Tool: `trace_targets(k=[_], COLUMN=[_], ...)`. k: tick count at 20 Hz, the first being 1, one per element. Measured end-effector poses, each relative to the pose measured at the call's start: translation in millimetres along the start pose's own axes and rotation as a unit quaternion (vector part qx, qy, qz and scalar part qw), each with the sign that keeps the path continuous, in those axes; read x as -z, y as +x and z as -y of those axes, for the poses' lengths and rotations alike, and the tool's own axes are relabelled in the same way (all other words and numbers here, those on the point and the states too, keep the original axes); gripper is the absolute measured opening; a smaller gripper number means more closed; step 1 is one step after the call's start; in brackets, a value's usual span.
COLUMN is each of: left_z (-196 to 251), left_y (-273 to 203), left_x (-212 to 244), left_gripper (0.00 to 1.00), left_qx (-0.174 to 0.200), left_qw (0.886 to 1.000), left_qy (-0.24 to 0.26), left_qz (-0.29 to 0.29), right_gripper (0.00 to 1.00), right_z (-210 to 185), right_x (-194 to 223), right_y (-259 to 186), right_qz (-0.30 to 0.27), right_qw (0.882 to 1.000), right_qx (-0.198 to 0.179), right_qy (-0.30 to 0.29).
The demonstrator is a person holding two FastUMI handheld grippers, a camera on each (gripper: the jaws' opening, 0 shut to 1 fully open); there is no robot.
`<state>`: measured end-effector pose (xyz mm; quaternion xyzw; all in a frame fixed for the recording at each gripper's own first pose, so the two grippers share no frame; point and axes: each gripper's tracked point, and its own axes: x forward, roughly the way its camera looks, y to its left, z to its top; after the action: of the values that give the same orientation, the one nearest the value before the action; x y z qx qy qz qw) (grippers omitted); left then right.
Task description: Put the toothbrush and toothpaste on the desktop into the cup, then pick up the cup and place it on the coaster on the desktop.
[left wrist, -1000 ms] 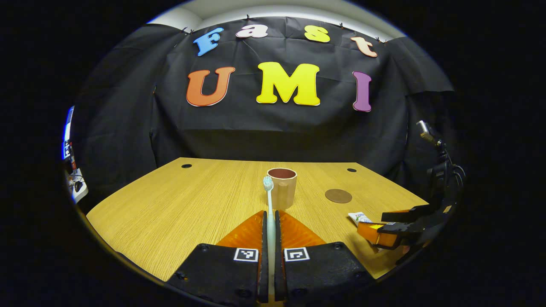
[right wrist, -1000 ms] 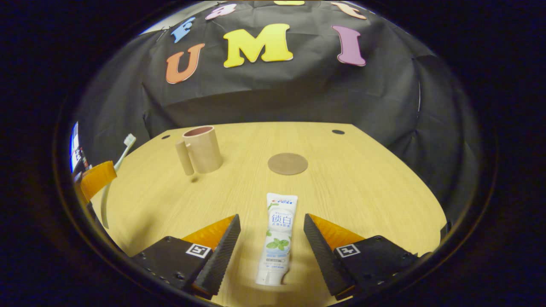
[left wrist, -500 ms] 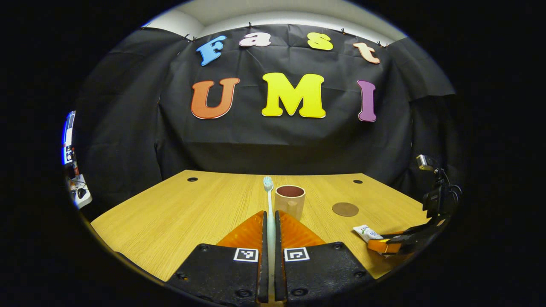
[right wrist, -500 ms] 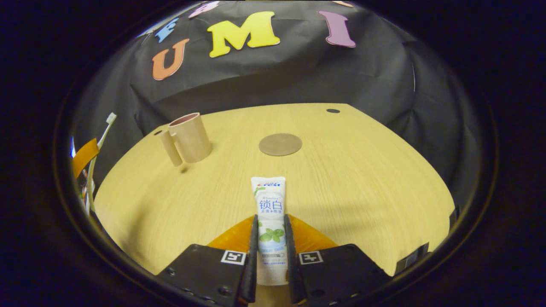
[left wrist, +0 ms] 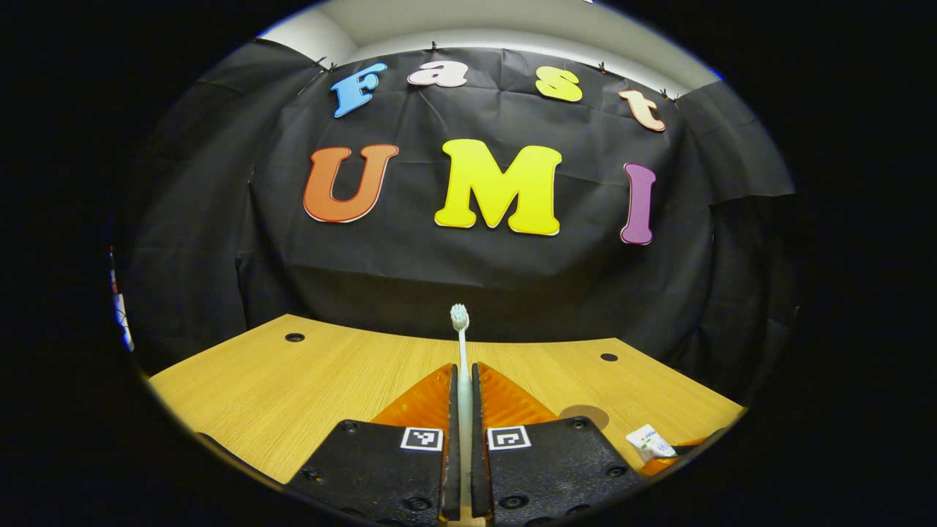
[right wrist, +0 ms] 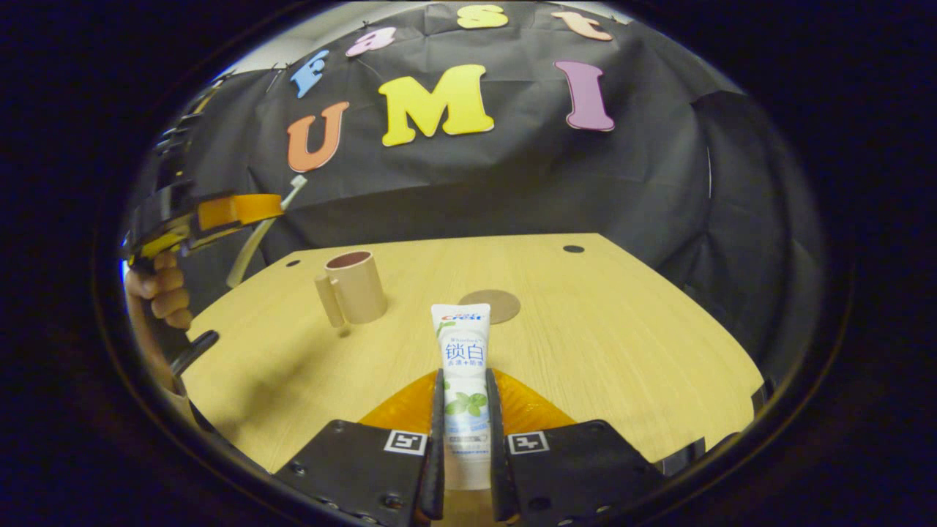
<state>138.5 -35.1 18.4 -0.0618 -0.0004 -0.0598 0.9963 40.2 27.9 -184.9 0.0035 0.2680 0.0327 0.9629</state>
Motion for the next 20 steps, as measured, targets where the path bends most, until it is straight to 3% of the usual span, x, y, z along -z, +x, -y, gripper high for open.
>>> trace_targets(k=[4,8,20], left_z=[12.3,20.3,14.3], left_y=[54.1,92.2,111.6], left_x=[-12.0,-3.7,10.6], left_gripper=[0.08,0.09,0.12], left_qx=[0.023,0.036,0.038], left_qw=[0.999,0.999,0.999], left_qy=[-0.009,0.018,0.020], left_qz=[0.023,0.029,0.023], right_gripper=[0.25,0.25,0.25], right_z=[-5.6,-8.0,-4.9], right_x=[-20.5,-20.4,-4.3], right_y=[-19.6,-24.1,-5.4], right_qz=[0.046,0.062,0.037], right_qw=[0.999,0.997,0.998], right_qx=[-0.019,-0.033,-0.042], right_qy=[-0.007,-0.014,-0.012])
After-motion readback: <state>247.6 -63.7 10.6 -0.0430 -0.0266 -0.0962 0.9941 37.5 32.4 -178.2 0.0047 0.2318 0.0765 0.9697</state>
